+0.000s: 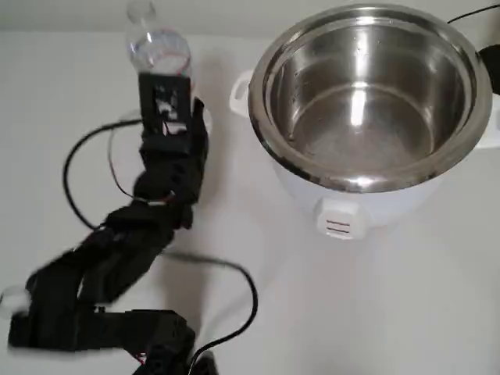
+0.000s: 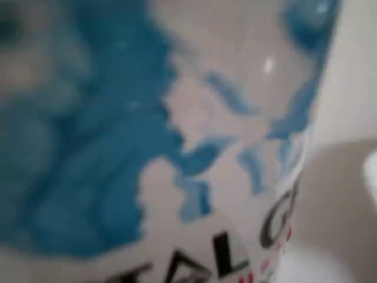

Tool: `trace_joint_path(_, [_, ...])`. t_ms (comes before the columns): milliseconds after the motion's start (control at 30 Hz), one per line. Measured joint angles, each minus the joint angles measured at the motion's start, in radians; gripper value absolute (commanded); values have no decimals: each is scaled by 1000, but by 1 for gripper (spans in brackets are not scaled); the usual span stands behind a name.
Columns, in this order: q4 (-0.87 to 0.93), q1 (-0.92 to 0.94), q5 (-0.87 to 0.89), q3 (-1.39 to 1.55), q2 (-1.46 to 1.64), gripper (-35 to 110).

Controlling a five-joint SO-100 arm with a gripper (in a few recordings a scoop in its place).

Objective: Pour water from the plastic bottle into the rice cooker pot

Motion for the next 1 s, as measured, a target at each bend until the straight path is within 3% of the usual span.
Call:
trace_joint_path(200, [385,57,184,-172,187,14])
trace_joint_path(467, [635,132,449,-311,282,14])
trace_joint_path(1000, [1193,195,1213,-999,31,14])
